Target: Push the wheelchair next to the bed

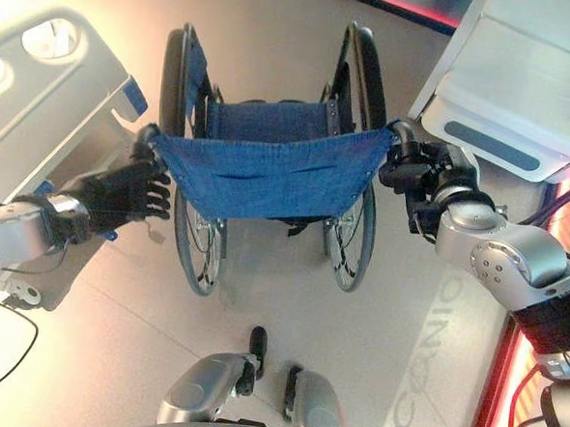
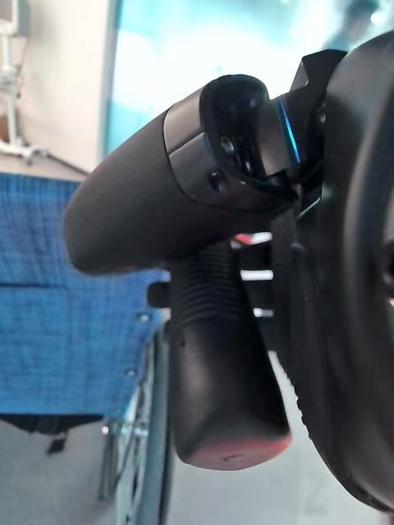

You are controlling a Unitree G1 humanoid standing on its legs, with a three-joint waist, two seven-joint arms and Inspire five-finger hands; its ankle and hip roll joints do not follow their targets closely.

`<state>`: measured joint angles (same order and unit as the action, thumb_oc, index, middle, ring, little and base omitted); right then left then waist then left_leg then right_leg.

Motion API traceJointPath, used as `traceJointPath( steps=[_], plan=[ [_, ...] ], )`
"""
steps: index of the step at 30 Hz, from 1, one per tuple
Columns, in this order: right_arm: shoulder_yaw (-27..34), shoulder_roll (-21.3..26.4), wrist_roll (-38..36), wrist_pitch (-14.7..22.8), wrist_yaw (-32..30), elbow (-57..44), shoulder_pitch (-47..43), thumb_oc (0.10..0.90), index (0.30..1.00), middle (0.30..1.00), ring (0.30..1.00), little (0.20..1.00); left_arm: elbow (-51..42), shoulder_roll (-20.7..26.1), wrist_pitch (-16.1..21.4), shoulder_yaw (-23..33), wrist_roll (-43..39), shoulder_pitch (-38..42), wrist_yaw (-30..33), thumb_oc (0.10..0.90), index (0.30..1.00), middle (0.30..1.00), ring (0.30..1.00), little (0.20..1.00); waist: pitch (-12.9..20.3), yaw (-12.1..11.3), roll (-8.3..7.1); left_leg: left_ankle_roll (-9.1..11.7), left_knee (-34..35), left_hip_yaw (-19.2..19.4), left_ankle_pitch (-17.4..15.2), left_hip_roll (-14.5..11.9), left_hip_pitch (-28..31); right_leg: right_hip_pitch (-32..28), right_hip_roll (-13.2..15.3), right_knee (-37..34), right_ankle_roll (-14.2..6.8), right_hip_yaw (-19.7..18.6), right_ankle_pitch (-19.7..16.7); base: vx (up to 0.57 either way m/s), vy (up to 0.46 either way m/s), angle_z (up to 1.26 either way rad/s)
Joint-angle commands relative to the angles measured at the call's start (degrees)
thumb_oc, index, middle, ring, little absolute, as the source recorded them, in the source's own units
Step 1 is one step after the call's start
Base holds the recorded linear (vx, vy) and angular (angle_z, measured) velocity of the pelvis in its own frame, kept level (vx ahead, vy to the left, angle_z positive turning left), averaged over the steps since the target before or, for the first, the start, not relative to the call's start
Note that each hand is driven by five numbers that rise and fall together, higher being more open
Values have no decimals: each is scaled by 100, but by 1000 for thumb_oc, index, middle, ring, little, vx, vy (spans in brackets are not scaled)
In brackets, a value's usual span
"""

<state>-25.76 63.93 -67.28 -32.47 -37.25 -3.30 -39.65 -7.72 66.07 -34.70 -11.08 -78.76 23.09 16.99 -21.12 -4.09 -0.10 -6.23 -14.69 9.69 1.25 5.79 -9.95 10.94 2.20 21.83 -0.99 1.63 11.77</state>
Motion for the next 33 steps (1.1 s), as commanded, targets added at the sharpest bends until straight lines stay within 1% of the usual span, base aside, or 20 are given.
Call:
traceJointPath(
  steps=[1,2,3,5,7,9,10,11,12,15,19,20,21,23,24,26,28,30,31,33],
  plan=[
    [-120,9,-13,784,1036,-507,-618,400,300,300,300,300,353,73,1146,391,-47,731,102,400,300,300,300,300,347,479,-21,810,-1256,-105,-106,19,-663,-631,296,-2229,-413,-50,-1742,159,-101,53],
    [-151,21,-16,806,1021,-482,-710,400,300,300,300,300,384,90,1177,321,-57,825,103,400,300,300,300,300,292,540,-4,805,-1197,-142,-241,15,-540,-471,387,-2143,-509,-89,-1869,310,-171,19],
    [-144,70,-44,817,987,-477,-840,400,300,300,300,300,423,130,1241,195,-88,995,127,400,300,300,300,300,197,711,-11,779,-1095,-206,-598,7,-227,-34,634,-2156,-718,-247,-2155,321,-173,-4],
    [35,129,-88,744,964,-503,-803,400,300,300,300,300,429,194,1255,122,-145,1122,129,400,300,300,300,300,128,859,-16,756,-1047,-289,-915,-97,146,322,752,-2021,-822,-280,-2324,459,-218,50],
    [206,157,-124,643,1044,-424,-772,400,300,300,300,300,446,277,1190,111,-245,1243,146,400,300,300,300,300,156,943,-58,745,-1154,-354,-951,-312,467,517,727,-1725,-824,-138,-2291,604,-289,84],
    [275,173,-183,551,1102,-348,-730,400,300,300,300,300,456,307,1137,112,-331,1248,143,400,300,300,300,300,313,945,-85,826,-1356,-444,-723,-520,711,416,599,-1563,-703,15,-2172,568,-295,31],
    [338,264,-308,432,1106,-354,-670,400,300,300,300,300,420,332,1080,217,-408,1111,136,400,300,300,300,300,474,950,-94,1031,-1900,-581,-76,-738,834,267,420,-1464,-481,139,-1981,415,-244,30],
    [340,278,-326,417,1101,-365,-664,400,300,300,300,300,403,334,1066,250,-418,1075,144,400,300,300,300,300,489,962,-86,1066,-1985,-611,-15,-771,822,236,391,-1466,-445,175,-1957,509,-343,53],
    [277,374,-386,357,1120,-434,-675,400,300,300,300,300,339,344,1053,363,-468,930,235,400,300,300,300,300,569,930,-165,1158,-2709,-634,349,-815,684,17,307,-1543,-249,325,-1844,289,-210,54],
    [112,559,-518,367,1034,-583,-797,400,300,300,300,300,261,333,1061,552,-409,700,246,400,300,300,300,300,635,847,-266,1092,-3465,-756,498,-655,222,-276,163,-1601,-53,429,-1693,444,-227,27],
    [116,595,-561,354,871,-691,-815,400,300,300,300,300,309,319,1028,680,-368,588,157,400,300,300,300,300,581,691,-243,871,-2715,-829,252,-418,-82,-544,-40,-1587,-78,404,-1541,367,-69,-3],
    [167,497,-502,348,734,-762,-727,400,300,300,300,300,310,298,1034,791,-288,438,12,400,300,300,300,300,535,545,-178,846,-1681,-712,308,-322,-145,-766,-239,-1571,-110,350,-1365,406,-28,2],
    [164,471,-473,369,724,-746,-706,400,300,300,300,300,303,293,1032,830,-270,387,-18,400,300,300,300,300,521,500,-149,862,-1375,-647,377,-329,-166,-840,-299,-1573,-109,348,-1305,499,-17,9],
    [139,361,-347,473,737,-636,-626,400,300,300,300,300,267,241,1048,965,-174,145,-147,400,300,300,300,300,452,290,2,990,-369,-363,891,-363,-544,-1160,-589,-1610,-39,330,-1104,484,4,9],
    [92,248,-164,602,834,-522,-507,400,300,300,300,300,213,135,1129,1083,-28,-165,-234,400,300,300,300,300,417,96,110,1106,297,-199,1333,-405,-849,-1449,-808,-1644,36,243,-941,546,13,-3],
    [53,94,52,706,998,-431,-344,400,300,300,300,300,128,48,1244,1247,107,-555,-292,400,300,300,300,300,422,-112,228,1200,1052,-98,1690,-436,-1102,-1819,-1043,-1646,111,44,-711,658,47,-35],
    [86,-65,200,713,1096,-430,-181,400,300,300,300,300,27,-16,1237,1448,128,-838,-267,400,300,300,300,300,461,-279,281,1218,1604,10,1759,-372,-1216,-2163,-1167,-1577,144,-182,-461,698,84,-70],
    [96,-180,275,657,1145,-397,-156,400,300,300,300,300,9,-61,1149,1564,155,-905,-241,400,300,300,300,300,519,-327,307,1168,1507,78,1677,-385,-1161,-2261,-1208,-1494,173,-228,-291,627,111,-68],
    [79,-301,321,581,1150,-353,-189,400,300,300,300,300,65,-81,1027,1662,200,-893,-267,400,300,300,300,300,616,-355,297,1040,1458,116,1360,-382,-1015,-2269,-1171,-1338,140,-205,-121,709,174,-76],
    [31,-391,282,543,1073,-355,-213,400,300,300,300,300,148,-80,975,1660,235,-820,-284,400,300,300,300,300,713,-370,300,949,1306,159,1185,-431,-889,-2290,-1148,-1117,131,-144,91,549,157,-57]
  ],
)
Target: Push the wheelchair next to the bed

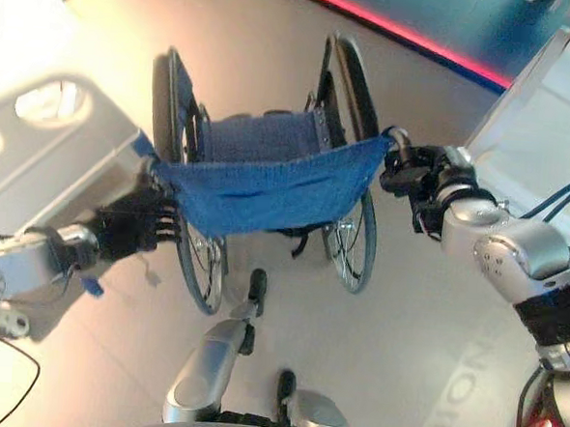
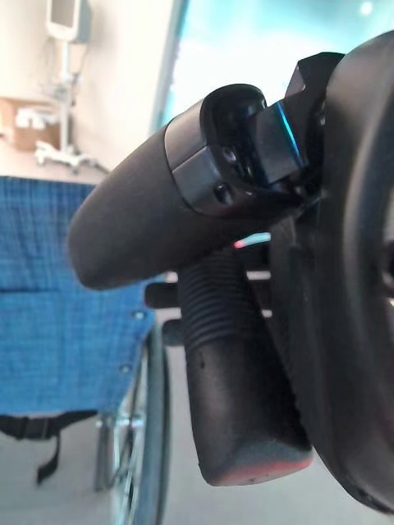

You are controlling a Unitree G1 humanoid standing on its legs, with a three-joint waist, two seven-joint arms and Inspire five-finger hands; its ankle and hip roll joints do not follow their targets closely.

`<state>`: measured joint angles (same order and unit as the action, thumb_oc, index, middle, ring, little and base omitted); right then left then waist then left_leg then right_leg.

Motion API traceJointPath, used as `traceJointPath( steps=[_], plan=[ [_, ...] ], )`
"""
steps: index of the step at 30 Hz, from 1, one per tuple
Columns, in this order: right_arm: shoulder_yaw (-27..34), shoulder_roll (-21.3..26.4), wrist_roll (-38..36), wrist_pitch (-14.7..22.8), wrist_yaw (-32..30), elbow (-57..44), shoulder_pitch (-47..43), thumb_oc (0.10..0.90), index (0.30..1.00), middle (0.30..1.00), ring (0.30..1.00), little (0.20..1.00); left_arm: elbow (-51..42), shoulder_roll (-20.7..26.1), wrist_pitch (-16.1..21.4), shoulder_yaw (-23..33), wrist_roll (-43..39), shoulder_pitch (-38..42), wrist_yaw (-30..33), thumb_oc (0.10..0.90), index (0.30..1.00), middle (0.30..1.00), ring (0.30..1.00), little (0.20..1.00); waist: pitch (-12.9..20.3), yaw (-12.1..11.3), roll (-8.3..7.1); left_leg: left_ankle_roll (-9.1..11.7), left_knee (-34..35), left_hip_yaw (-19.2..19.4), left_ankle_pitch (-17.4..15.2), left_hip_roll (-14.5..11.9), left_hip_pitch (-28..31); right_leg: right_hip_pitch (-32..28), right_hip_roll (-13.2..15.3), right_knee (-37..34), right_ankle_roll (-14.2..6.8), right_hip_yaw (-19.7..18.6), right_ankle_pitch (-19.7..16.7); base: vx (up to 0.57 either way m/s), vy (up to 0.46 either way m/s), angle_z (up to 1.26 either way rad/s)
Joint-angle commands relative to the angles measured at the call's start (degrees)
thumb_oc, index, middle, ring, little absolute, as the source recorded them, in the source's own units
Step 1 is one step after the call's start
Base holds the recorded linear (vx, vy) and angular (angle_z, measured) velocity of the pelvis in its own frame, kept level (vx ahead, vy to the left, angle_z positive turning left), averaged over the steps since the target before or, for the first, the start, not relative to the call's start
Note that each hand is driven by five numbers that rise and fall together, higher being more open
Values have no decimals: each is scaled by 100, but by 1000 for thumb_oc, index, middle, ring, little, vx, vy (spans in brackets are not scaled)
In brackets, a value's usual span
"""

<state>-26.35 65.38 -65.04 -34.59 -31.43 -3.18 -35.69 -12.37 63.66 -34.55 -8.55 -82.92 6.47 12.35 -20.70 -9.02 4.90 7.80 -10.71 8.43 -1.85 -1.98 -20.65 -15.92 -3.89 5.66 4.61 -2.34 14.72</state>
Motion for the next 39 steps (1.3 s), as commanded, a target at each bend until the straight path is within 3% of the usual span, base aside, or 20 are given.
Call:
traceJointPath(
  steps=[1,2,3,5,6,8,9,13,15,19,21,22,26,28,29,31,33,34,36,39],
  plan=[
    [93,-611,26,779,471,-347,-561,400,300,300,300,300,728,168,924,1370,656,941,147,400,300,300,300,300,739,98,-220,-510,569,306,1399,337,169,361,-536,695,-420,277,-37,437,127,-7],
    [124,-630,-13,782,456,-354,-530,400,300,300,300,300,770,175,868,1366,649,993,136,400,300,300,300,300,785,84,-252,-592,376,342,1276,359,164,308,-521,874,-438,287,-8,572,171,14],
    [172,-676,-94,827,361,-392,-433,400,300,300,300,300,838,186,773,1299,698,1101,94,400,300,300,300,300,855,86,-387,-779,172,461,985,473,249,347,-398,1397,-610,443,-219,424,142,22],
    [188,-727,-200,867,220,-470,-368,400,300,300,300,300,852,217,712,1230,788,1192,66,400,300,300,300,300,914,89,-450,-932,124,537,804,545,396,533,-343,2083,-855,552,-685,404,161,10],
    [232,-734,-350,820,106,-607,-335,400,300,300,300,300,863,255,681,1158,858,1309,72,400,300,300,300,300,951,113,-502,-1028,46,580,665,603,539,805,-334,2829,-1138,623,-1270,387,163,15],
    [223,-762,-473,728,-34,-755,-315,400,300,300,300,300,810,293,648,1060,772,1437,82,400,300,300,300,300,1011,160,-527,-1032,-10,568,573,644,709,1155,-286,2965,-1311,638,-1704,417,144,27],
    [220,-774,-474,700,-33,-759,-308,400,300,300,300,300,818,304,647,1023,759,1476,75,400,300,300,300,300,1005,207,-557,-1038,-67,550,513,698,750,1210,-203,2925,-1296,679,-1608,392,111,23],
    [223,-725,-345,692,-21,-679,-379,400,300,300,300,300,639,380,750,722,525,1716,307,400,300,300,300,300,971,375,-491,-751,-718,313,675,706,621,1289,14,994,-653,716,-617,301,14,-1],
    [162,-656,-215,799,175,-516,-540,400,300,300,300,300,651,350,931,602,420,1855,459,400,300,300,300,300,799,473,-508,-625,-1140,230,771,698,408,1311,187,338,-570,632,-855,149,-37,17],
    [-24,-404,-85,1006,500,-238,-1037,400,300,300,300,300,760,290,1185,298,211,2351,735,400,300,300,300,300,483,757,-531,-611,-1321,37,263,778,519,1768,770,-637,-920,415,-1837,142,-75,45],
    [-55,-265,-146,925,531,-225,-1435,400,300,300,300,300,900,331,1293,41,-92,2781,762,400,300,300,300,300,265,1083,-533,-631,-1113,-142,-457,700,1178,2593,1334,-819,-1391,174,-2536,402,-251,16],
    [-20,-249,-164,864,533,-260,-1465,400,300,300,300,300,905,360,1316,10,-143,2827,754,400,300,300,300,300,240,1140,-546,-636,-1082,-170,-579,667,1306,2757,1394,-780,-1435,142,-2627,503,-260,55],
    [152,-146,-193,685,653,-349,-1361,400,300,300,300,300,830,421,1369,98,-118,2754,691,400,300,300,300,300,271,1220,-589,-629,-1228,-340,-532,401,1616,2933,1276,-424,-1407,302,-2561,486,-251,61],
    [258,2,-319,491,768,-437,-1242,400,300,300,300,300,566,427,1393,349,-294,2469,842,400,300,300,300,300,485,1212,-655,-475,-1683,-558,3,39,1797,2815,1015,-102,-1132,498,-2317,604,-370,64],
    [207,86,-359,457,779,-491,-1291,400,300,300,300,300,439,422,1413,484,-373,2311,924,400,300,300,300,300,530,1199,-706,-356,-2358,-663,436,-74,1685,2720,918,-59,-942,616,-2192,328,-286,37],
    [59,189,-389,513,763,-556,-1393,400,300,300,300,300,309,449,1426,655,-467,2121,988,400,300,300,300,300,534,1139,-775,-309,-3329,-791,674,-52,1360,2588,836,-55,-753,751,-2083,337,-315,41],
    [-62,291,-517,552,649,-650,-1529,400,300,300,300,300,186,426,1383,921,-399,1769,842,400,300,300,300,300,515,998,-892,-384,-4273,-966,824,198,884,2398,731,4,-591,803,-1956,385,-291,24],
    [-74,315,-550,553,594,-680,-1562,400,300,300,300,300,166,425,1348,978,-355,1697,770,400,300,300,300,300,500,943,-922,-436,-4405,-999,817,275,741,2330,699,13,-564,803,-1928,332,-197,-33],
    [-92,320,-643,568,417,-770,-1574,400,300,300,300,300,76,433,1268,1160,-217,1436,543,400,300,300,300,300,446,750,-897,-599,-4100,-1047,580,399,473,2050,513,31,-571,781,-1834,454,-148,-21],
    [-128,212,-676,551,144,-890,-1664,400,300,300,300,300,32,480,1198,1315,-91,1242,388,400,300,300,300,300,452,567,-869,-654,-2783,-866,617,504,542,1796,322,66,-626,760,-1650,417,-77,23]
  ],
)
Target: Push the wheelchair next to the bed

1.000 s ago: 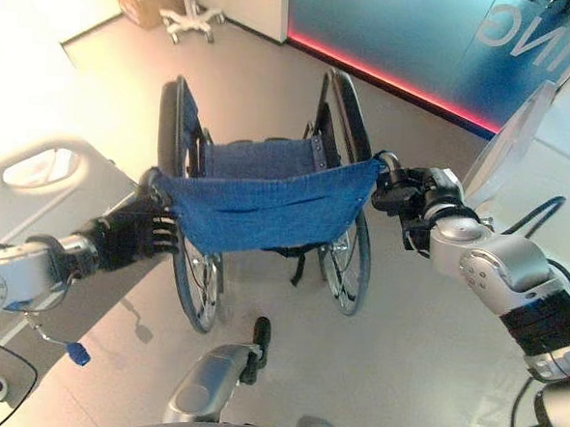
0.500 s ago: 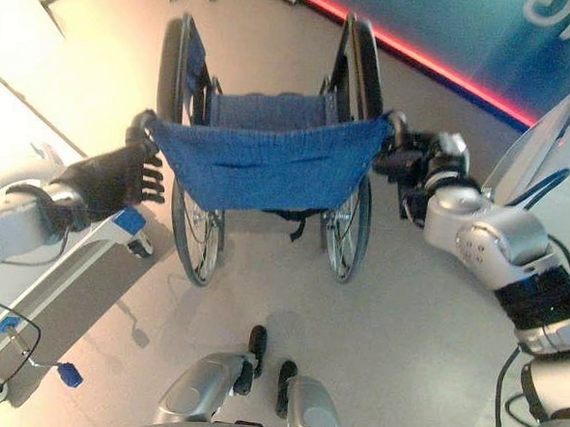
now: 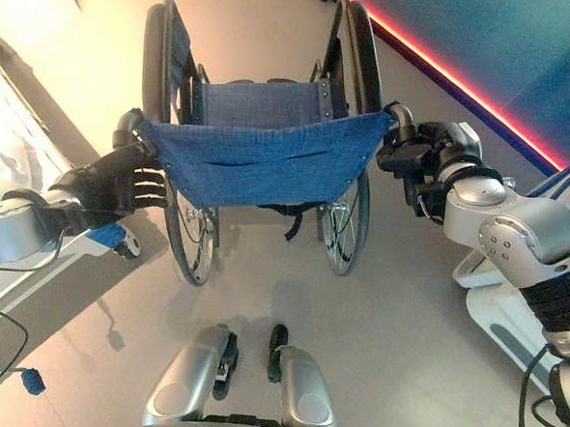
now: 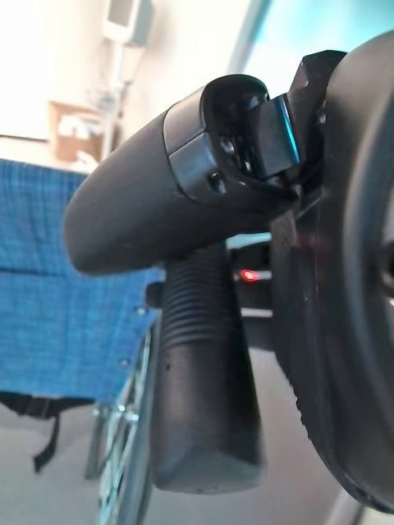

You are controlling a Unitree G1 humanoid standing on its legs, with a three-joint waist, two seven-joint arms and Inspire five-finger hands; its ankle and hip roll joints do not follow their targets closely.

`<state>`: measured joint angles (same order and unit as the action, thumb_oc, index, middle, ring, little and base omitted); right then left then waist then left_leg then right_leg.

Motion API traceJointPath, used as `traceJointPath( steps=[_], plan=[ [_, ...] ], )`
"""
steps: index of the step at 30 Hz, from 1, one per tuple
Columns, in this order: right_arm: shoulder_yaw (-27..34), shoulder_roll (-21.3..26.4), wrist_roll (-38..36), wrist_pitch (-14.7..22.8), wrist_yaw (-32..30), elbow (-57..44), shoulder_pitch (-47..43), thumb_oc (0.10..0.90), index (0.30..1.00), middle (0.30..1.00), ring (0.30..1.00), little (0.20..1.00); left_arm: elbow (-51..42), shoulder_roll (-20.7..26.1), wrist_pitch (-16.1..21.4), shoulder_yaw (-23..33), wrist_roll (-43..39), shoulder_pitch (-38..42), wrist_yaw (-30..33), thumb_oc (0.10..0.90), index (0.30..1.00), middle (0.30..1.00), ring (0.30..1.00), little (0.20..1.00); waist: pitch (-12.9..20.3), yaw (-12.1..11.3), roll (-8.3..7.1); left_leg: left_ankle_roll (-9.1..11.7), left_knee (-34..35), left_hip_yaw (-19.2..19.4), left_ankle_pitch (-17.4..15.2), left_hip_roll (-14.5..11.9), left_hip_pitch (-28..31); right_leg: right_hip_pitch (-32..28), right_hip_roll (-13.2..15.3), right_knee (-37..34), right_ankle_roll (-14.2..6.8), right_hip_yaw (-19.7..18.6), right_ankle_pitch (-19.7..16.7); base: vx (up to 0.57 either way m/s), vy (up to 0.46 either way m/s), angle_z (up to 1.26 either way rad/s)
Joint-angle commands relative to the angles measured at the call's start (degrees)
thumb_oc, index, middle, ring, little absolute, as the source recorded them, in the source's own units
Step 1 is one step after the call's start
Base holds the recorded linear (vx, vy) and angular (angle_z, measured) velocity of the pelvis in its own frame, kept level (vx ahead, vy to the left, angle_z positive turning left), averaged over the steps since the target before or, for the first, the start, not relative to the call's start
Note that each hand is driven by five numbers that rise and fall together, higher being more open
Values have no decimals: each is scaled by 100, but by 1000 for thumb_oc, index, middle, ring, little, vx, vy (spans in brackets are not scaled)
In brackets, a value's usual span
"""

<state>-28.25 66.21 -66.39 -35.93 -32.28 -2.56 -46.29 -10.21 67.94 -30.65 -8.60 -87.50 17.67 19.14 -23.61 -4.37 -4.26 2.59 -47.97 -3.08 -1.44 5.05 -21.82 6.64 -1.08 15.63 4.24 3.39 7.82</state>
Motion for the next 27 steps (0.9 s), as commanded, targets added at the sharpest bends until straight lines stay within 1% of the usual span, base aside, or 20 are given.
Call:
traceJointPath(
  steps=[1,2,3,4,7,10,11,13,15,16,17,18,19,20,21,22,23,25,26,27],
  plan=[
    [-8,69,-536,709,171,-916,-672,400,300,300,300,300,-164,59,799,1337,380,92,-322,400,300,300,300,300,737,39,86,-104,1470,414,669,-199,682,-572,-41,-944,-590,175,-875,423,-23,33],
    [-61,-18,-502,750,139,-848,-715,400,300,300,300,300,-136,59,810,1328,422,75,-338,400,300,300,300,300,743,-39,197,-12,2085,527,917,-214,526,-700,-229,-959,-559,186,-767,450,-31,29],
    [-137,-92,-422,807,167,-728,-760,400,300,300,300,300,-109,17,842,1315,460,27,-358,400,300,300,300,300,706,-127,204,25,2323,652,1054,-164,418,-847,-280,-985,-526,108,-682,517,-26,8],
    [-190,-195,-306,890,217,-598,-752,400,300,300,300,300,-79,-29,890,1308,517,-27,-369,400,300,300,300,300,696,-238,339,140,2870,765,1388,-175,193,-994,-510,-1018,-480,115,-597,497,-42,-13],
    [-287,-479,45,1075,382,-329,-596,400,300,300,300,300,-43,-175,1015,1323,659,-223,-431,400,300,300,300,300,670,-458,499,261,3850,1243,1890,-211,19,-1463,-800,-1131,-377,20,-379,537,-12,-41],
    [-242,-771,380,1038,493,-132,-425,400,300,300,300,300,-48,-322,1012,1308,818,-300,-507,400,300,300,300,300,769,-594,602,268,4371,1595,2005,-190,23,-1841,-962,-1096,-332,-65,-83,597,52,-39],
    [-237,-885,518,1019,545,-27,-396,400,300,300,300,300,-47,-364,988,1260,879,-248,-524,400,300,300,300,300,830,-642,619,237,4312,1714,1985,-202,33,-1936,-999,-1008,-285,-60,98,537,82,-20],
    [-315,-1126,729,1005,689,256,-491,400,300,300,300,300,53,-442,896,1188,961,-70,-556,400,300,300,300,300,1041,-671,600,-40,4337,1803,1423,-187,306,-1900,-969,-689,-326,-18,397,589,128,-27],
    [-322,-1276,870,1056,816,429,-465,400,300,300,300,300,151,-425,805,1080,858,119,-496,400,300,300,300,300,1162,-698,482,-267,4082,1833,1026,-101,399,-1945,-885,-244,-433,110,500,505,101,-6],
    [-304,-1291,930,1067,884,454,-443,400,300,300,300,300,199,-436,623,1056,799,249,-436,400,300,300,300,300,1245,-756,384,-458,3966,1880,802,-49,466,-1898,-805,259,-630,238,179,374,82,-5],
    [-304,-1296,927,1055,865,439,-443,400,300,300,300,300,235,-438,568,1030,799,300,-446,400,300,300,300,300,1264,-758,348,-525,3949,1927,728,-32,525,-1821,-768,595,-763,308,-65,462,109,-11],
    [-288,-1292,927,978,847,381,-445,400,300,300,300,300,306,-426,434,970,779,423,-442,400,300,300,300,300,1307,-763,275,-623,3947,1935,625,25,700,-1584,-725,1326,-1112,394,-694,378,77,3],
    [-282,-1254,880,928,823,325,-471,400,300,300,300,300,302,-402,380,926,697,472,-419,400,300,300,300,300,1352,-787,262,-631,3982,1873,621,22,788,-1419,-807,1716,-1333,374,-1168,431,62,15],
    [-300,-1201,843,901,820,268,-504,400,300,300,300,300,295,-390,319,901,598,504,-419,400,300,300,300,300,1376,-782,244,-631,4002,1798,614,46,860,-1289,-842,1940,-1437,334,-1412,386,15,34],
    [-343,-1176,789,862,744,234,-567,400,300,300,300,300,273,-371,231,868,507,526,-396,400,300,300,300,300,1391,-749,199,-611,4036,1649,614,135,967,-1149,-784,2049,-1502,280,-1509,383,-8,29],
    [-399,-1167,731,829,678,255,-666,400,300,300,300,300,271,-314,157,850,465,537,-421,400,300,300,300,300,1441,-753,225,-565,4042,1531,642,130,1002,-1056,-721,1897,-1466,198,-1504,355,-18,27],
    [-437,-1151,686,811,650,274,-739,400,300,300,300,300,277,-278,145,827,453,525,-482,400,300,300,300,300,1448,-729,208,-548,4006,1466,631,181,1017,-1049,-607,1774,-1424,194,-1349,326,-32,19],
    [-595,-1071,613,796,672,439,-1040,400,300,300,300,300,287,-189,254,758,336,475,-556,400,300,300,300,300,1473,-692,295,-387,3678,1239,669,163,898,-1042,-279,511,-986,286,-506,299,-73,25],
    [-632,-1062,664,825,730,522,-1117,400,300,300,300,300,268,-166,322,723,289,493,-549,400,300,300,300,300,1442,-701,331,-325,3543,1176,732,138,819,-1043,-211,114,-850,286,-259,201,-116,34],
    [-699,-1047,766,907,850,662,-1230,400,300,300,300,300,254,-143,435,662,194,548,-512,400,300,300,300,300,1366,-679,356,-263,3351,1047,751,141,730,-1038,-46,-338,-764,301,-194,102,-126,26]
  ],
)
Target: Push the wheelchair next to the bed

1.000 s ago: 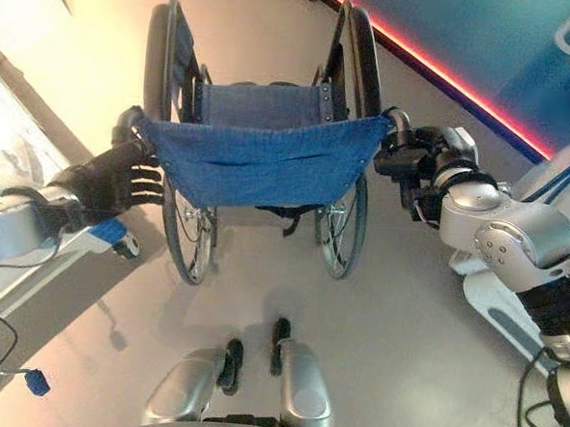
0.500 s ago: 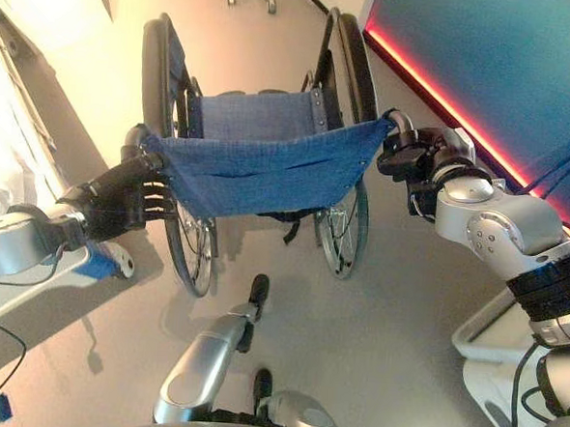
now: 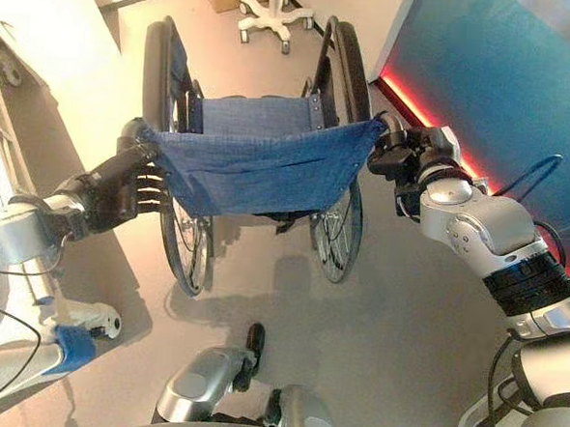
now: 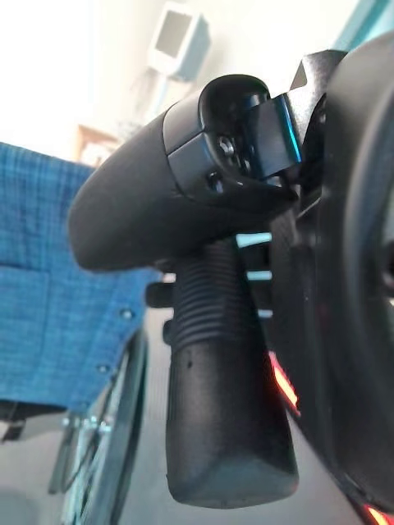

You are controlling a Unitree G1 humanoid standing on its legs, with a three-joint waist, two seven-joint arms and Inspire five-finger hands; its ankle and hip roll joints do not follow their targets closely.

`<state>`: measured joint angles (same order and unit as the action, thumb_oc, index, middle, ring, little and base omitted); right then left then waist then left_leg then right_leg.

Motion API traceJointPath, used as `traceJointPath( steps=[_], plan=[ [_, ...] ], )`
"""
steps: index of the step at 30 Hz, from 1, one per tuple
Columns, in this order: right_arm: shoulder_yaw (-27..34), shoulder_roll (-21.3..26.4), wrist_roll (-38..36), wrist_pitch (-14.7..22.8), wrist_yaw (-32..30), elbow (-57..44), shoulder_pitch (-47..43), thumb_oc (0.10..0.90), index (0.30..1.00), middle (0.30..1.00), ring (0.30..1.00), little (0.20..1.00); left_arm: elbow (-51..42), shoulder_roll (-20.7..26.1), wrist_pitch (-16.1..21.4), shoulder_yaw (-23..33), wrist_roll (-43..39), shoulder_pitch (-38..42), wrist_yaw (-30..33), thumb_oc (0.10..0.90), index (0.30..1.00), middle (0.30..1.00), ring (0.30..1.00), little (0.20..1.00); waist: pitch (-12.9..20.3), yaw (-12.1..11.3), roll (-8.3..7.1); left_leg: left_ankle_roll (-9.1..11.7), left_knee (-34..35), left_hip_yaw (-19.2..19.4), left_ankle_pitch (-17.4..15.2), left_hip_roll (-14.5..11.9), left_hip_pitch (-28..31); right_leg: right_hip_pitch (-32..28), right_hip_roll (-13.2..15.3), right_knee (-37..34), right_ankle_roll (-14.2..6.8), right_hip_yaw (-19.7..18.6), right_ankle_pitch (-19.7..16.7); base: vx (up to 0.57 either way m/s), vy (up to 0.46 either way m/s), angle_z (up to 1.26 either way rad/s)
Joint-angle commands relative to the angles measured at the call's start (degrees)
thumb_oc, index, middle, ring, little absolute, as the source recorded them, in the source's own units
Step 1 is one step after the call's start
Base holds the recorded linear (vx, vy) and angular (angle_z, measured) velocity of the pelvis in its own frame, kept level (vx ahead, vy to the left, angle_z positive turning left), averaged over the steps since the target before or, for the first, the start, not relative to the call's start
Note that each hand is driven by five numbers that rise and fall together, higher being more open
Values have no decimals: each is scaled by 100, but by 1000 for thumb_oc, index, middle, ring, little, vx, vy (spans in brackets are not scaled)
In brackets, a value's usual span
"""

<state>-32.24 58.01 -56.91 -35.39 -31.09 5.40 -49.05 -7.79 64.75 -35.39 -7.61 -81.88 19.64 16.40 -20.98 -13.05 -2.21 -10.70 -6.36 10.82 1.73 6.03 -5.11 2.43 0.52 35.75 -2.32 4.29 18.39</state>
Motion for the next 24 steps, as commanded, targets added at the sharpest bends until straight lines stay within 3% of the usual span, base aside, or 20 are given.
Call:
traceJointPath(
  steps=[1,3,4,7,11,13,14,16,17,21,24],
  plan=[
    [-370,-222,-85,952,829,37,-1093,400,300,300,300,300,4,195,1038,472,-464,460,-189,400,300,300,300,300,989,235,182,1096,-936,-492,377,56,-977,-563,-24,-2669,-108,232,-1365,118,-175,37],
    [-518,-176,5,1104,967,253,-1362,400,300,300,300,300,3,206,1224,240,-654,757,-62,400,300,300,300,300,801,370,211,1100,-979,-740,62,64,-822,-227,448,-3174,-301,126,-1852,121,-239,52],
    [-582,-152,-15,1154,986,301,-1505,400,300,300,300,300,10,191,1328,64,-741,983,54,400,300,300,300,300,686,476,213,1102,-959,-911,-216,55,-592,-3,798,-3425,-550,3,-2313,201,-368,80],
    [-525,-179,-27,912,991,236,-1810,400,300,300,300,300,151,165,1359,-168,-907,1373,168,400,300,300,300,300,481,696,197,1105,-817,-1250,-745,-209,-8,620,1295,-3467,-880,-460,-3042,332,-448,81],
    [-512,-193,-158,717,928,198,-1974,400,300,300,300,300,143,166,1214,-58,-964,1240,59,400,300,300,300,300,513,603,32,1203,-962,-1360,-806,-570,75,476,1166,-3268,-914,-184,-2729,322,-475,65],
    [-652,-180,-305,611,801,222,-2114,400,300,300,300,300,-19,112,1227,108,-921,815,-155,400,300,300,300,300,551,518,-80,1324,-1108,-1458,-570,-946,60,378,895,-3034,-725,-24,-2372,282,-458,54],
    [-675,-180,-314,607,796,226,-2131,400,300,300,300,300,-44,105,1229,143,-917,758,-167,400,300,300,300,300,555,528,-79,1334,-1116,-1470,-555,-973,60,373,875,-3013,-706,-6,-2345,258,-426,54],
    [-887,-139,-321,648,808,295,-2204,400,300,300,300,300,-230,-39,1290,326,-867,296,-338,400,300,300,300,300,548,456,-147,1384,-1409,-1533,-148,-1195,-51,273,673,-2901,-476,195,-2141,202,-381,18],
    [-931,-142,-315,659,780,304,-2223,400,300,300,300,300,-265,-71,1313,349,-857,220,-379,400,300,300,300,300,536,448,-160,1376,-1519,-1519,-97,-1218,-94,255,639,-2876,-430,224,-2108,188,-400,32],
    [-1189,-250,-145,755,675,513,-2299,400,300,300,300,300,-452,-449,1352,279,-794,-117,-443,400,300,300,300,300,435,458,-261,1323,-2462,-1048,110,-1458,-343,64,390,-2729,-79,613,-1919,187,-382,49],
    [-1298,-387,-40,760,638,692,-2340,400,300,300,300,300,-445,-698,1355,97,-750,-114,-445,400,300,300,300,300,443,472,-282,1341,-2860,-856,204,-1551,-402,-80,225,-2715,64,761,-1824,170,-243,40]
  ],
)
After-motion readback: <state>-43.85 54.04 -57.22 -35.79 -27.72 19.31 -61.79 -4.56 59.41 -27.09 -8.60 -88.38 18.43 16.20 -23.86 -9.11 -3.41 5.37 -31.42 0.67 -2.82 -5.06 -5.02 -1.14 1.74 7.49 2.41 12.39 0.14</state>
